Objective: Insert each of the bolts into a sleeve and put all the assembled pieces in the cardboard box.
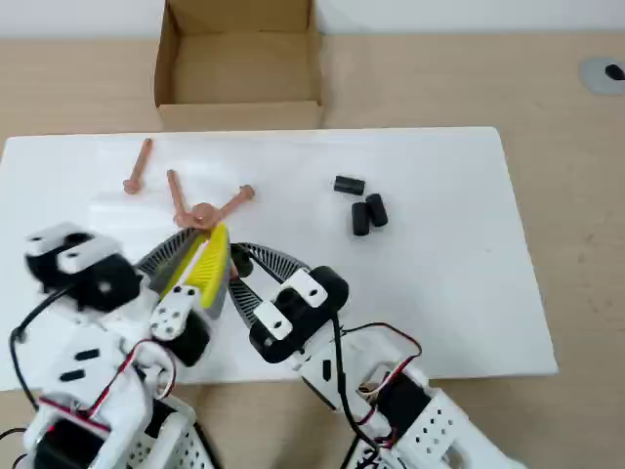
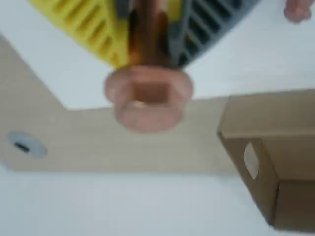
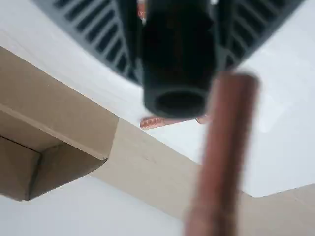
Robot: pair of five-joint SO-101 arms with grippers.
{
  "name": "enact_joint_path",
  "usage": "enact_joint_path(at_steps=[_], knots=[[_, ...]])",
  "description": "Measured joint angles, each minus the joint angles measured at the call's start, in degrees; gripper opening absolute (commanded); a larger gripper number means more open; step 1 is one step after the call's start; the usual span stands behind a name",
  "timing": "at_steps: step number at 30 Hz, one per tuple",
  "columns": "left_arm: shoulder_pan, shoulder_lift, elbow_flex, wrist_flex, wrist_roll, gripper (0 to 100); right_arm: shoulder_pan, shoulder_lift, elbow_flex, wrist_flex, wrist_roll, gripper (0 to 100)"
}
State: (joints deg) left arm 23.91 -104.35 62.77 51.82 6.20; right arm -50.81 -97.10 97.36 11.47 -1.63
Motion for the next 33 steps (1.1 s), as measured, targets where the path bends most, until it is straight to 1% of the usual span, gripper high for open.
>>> enact_joint_path(at_steps=[4, 9, 18, 26, 33], knots=[[0.1, 0.0, 3.4, -3.6, -2.1, 1, 0.3, 0.0, 0.0, 0.0, 0.0, 1.0], [0.2, 0.1, 3.7, -6.7, -4.2, 1, 0.2, -0.1, 0.0, 0.0, 0.0, 1.0], [0.2, 0.1, -1.1, -6.9, -4.6, 1, 0.1, -0.1, 0.0, 0.0, 0.0, 1.0], [0.2, 0.0, 0.6, -7.9, -4.6, 1, 0.1, -0.1, 0.0, 0.0, 0.0, 1.0], [-1.5, 0.0, 8.0, -17.5, -4.6, 1, 0.1, -0.1, 0.0, 0.0, 0.0, 1.0]])
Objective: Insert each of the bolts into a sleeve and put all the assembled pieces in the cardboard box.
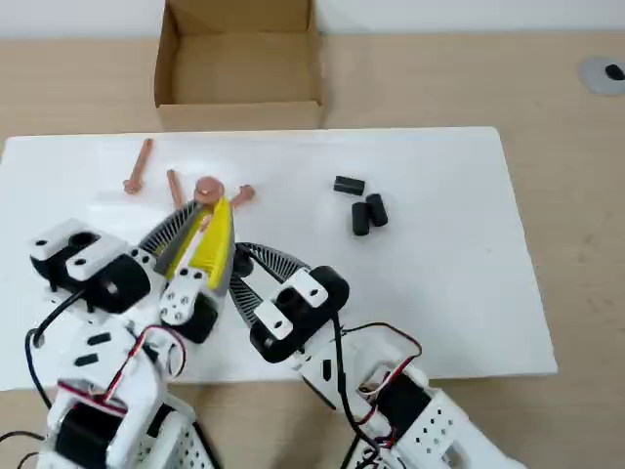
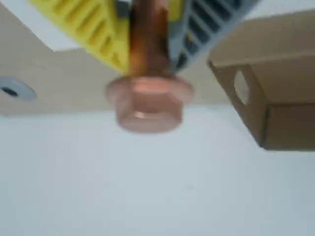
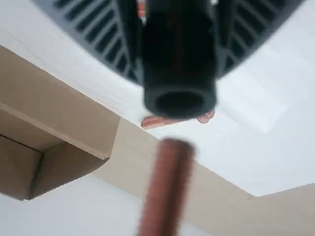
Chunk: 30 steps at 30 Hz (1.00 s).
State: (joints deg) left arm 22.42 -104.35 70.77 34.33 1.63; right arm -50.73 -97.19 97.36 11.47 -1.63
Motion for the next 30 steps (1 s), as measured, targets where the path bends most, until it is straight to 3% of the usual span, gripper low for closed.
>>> enact_joint_path(at_steps=[30], knots=[[-0.2, -0.1, 1.8, 5.7, 1.1, 1, -0.1, 0.1, 0.0, 0.1, 0.0, 1.0]])
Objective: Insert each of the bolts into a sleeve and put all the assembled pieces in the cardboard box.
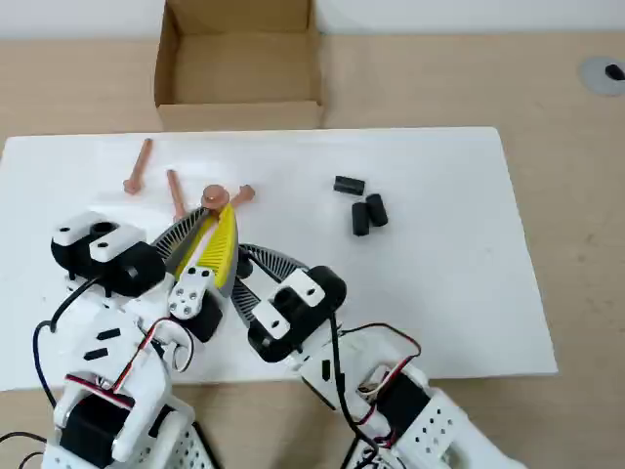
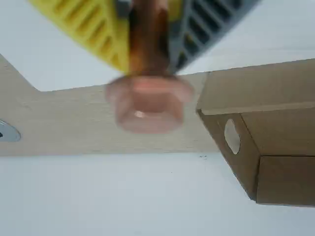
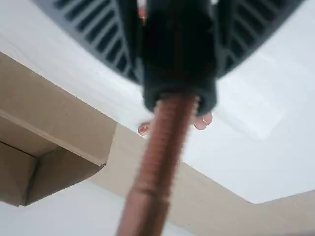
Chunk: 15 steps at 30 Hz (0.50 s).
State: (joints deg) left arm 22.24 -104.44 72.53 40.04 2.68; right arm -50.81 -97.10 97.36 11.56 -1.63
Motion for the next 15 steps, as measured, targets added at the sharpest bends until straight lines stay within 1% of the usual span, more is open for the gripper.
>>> enact_joint_path(at_steps=[9, 15], knots=[[-0.1, -0.2, 1.8, -0.2, 2.4, 1, 0.2, 0.1, 0.0, 0.5, 0.0, 1.0], [-0.2, -0.4, 0.3, 4.8, 3.8, 1, 0.0, 0.2, 0.0, 0.7, 0.0, 1.0]])
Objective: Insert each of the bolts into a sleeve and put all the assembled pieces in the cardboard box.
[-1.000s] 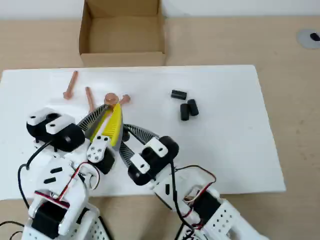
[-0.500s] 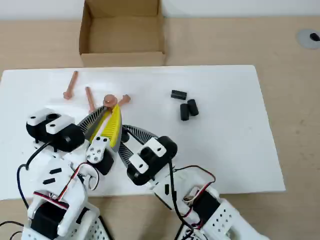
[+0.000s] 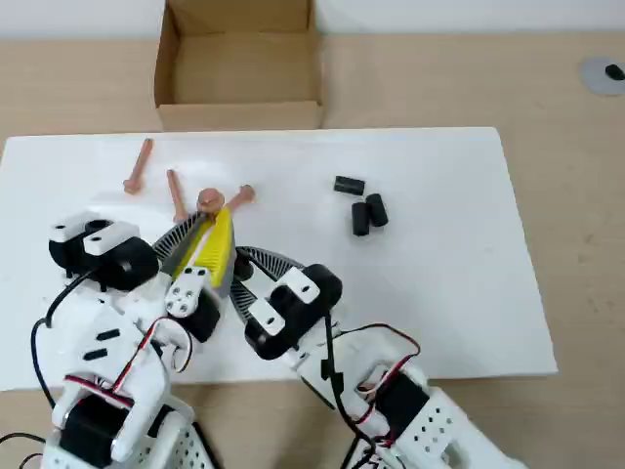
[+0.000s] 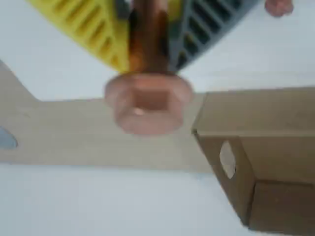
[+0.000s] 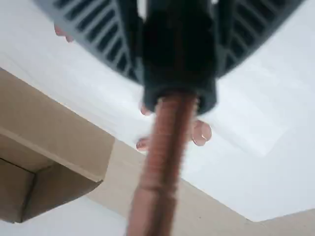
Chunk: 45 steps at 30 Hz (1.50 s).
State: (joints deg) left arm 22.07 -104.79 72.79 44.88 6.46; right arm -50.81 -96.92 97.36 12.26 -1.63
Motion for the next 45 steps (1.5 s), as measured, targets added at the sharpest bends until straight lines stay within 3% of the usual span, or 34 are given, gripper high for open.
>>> enact_joint_path(at_steps=[7, 19, 27, 32, 37, 45], knots=[[3.7, 0.3, -1.8, 10.7, -2.5, 1, 0.7, -0.1, 0.0, 0.1, -0.1, 1.0], [5.6, 0.3, -4.0, 13.1, -8.9, 1, 1.0, -0.2, 0.0, 0.1, -0.6, 1.0], [7.2, 0.3, -5.0, 14.5, -18.0, 1, 1.6, -0.5, 0.0, 0.1, -1.2, 1.0], [7.6, 0.3, -8.0, 21.7, -21.2, 11, 1.9, -0.5, 0.0, 0.1, -1.2, 1.0], [8.4, 0.2, -11.2, 28.2, -22.5, 13, 3.1, -0.5, 0.0, 0.1, -1.3, 1.0], [-0.2, 0.3, -12.8, 30.2, -22.6, 13, 3.8, -0.5, 0.0, -1.7, -1.4, 1.0]])
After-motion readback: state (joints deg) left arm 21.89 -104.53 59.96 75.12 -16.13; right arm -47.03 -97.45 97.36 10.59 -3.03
